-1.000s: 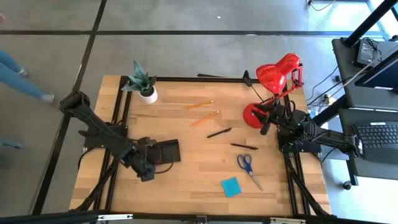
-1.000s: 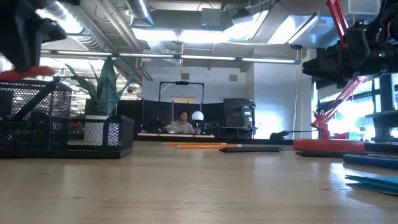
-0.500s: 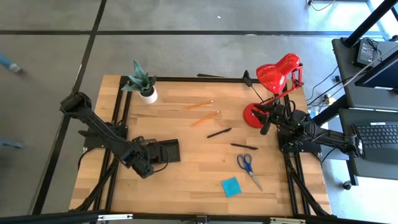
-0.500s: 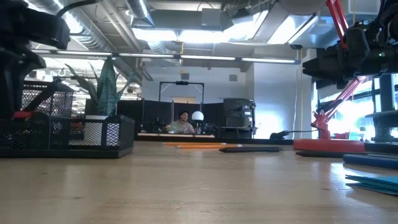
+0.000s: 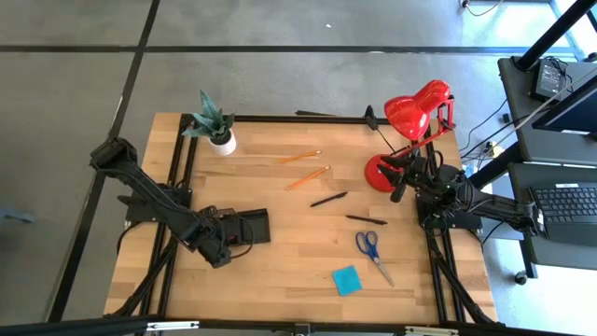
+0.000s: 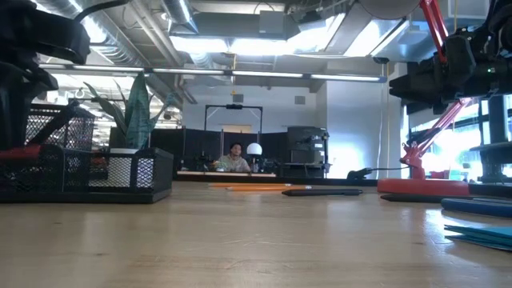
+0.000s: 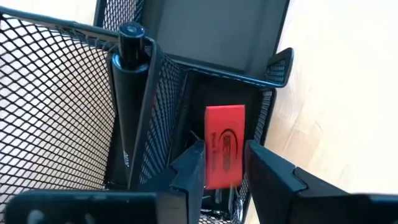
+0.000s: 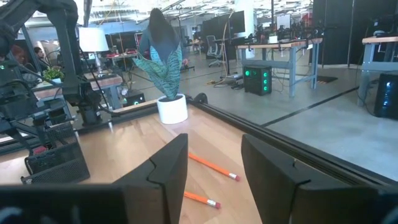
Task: Pick and place office supplies into organizer
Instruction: Put the red eraser into the front left compartment of the desk organizer, then put the bottom black pen into the back left compartment of the desk organizer
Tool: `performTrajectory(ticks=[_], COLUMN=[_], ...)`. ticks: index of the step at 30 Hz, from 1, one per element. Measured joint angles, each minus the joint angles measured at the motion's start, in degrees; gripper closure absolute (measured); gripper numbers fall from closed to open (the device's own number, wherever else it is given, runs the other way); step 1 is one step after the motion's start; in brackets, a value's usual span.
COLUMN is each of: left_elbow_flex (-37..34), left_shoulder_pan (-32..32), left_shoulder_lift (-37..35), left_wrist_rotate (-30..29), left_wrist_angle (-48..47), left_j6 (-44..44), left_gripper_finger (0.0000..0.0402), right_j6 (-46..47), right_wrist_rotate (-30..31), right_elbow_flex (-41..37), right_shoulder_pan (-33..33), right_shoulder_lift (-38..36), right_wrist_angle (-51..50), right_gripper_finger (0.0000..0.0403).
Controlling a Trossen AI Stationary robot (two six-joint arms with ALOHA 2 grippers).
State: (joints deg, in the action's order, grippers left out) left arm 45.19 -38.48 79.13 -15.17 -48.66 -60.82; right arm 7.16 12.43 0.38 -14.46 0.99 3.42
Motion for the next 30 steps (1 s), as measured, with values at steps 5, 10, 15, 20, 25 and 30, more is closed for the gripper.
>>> performTrajectory(ticks=[5, 10, 15, 20, 25, 30], left_elbow_flex=[0.0, 0.79, 6.47, 14.09, 17.57, 17.53], left_shoulder_pan=[0.12, 1.41, 2.73, 3.1, 3.32, 5.73], left_shoulder_lift=[-0.63, -0.63, -0.63, -0.63, -0.66, -0.65], left_wrist_rotate=[-0.16, 3.31, 4.69, 0.02, -16.73, -24.66], left_wrist_angle=[0.04, -0.89, -6.12, -9.75, -5.27, -0.98], left_j6=[0.07, 1.07, 3.58, 9.8, 20.44, 29.15], left_gripper_finger=[0.0276, 0.0271, 0.0276, 0.0284, 0.0288, 0.0288], right_j6=[-0.08, -0.11, 0.07, 0.05, -0.22, 0.09], right_wrist_rotate=[0.0, 0.0, 0.02, 0.02, 0.02, 0.04], right_elbow_flex=[0.0, 0.0, 0.0, 0.0, 0.0, 0.0], right_shoulder_pan=[0.01, 0.02, 0.01, 0.01, 0.01, 0.02], right_shoulder_lift=[0.01, 0.0, 0.02, 0.0, 0.02, 0.0], right_wrist_angle=[0.0, 0.0, 0.0, 0.0, 0.01, 0.05], right_gripper_finger=[0.0249, 0.0249, 0.0249, 0.0249, 0.0249, 0.0249])
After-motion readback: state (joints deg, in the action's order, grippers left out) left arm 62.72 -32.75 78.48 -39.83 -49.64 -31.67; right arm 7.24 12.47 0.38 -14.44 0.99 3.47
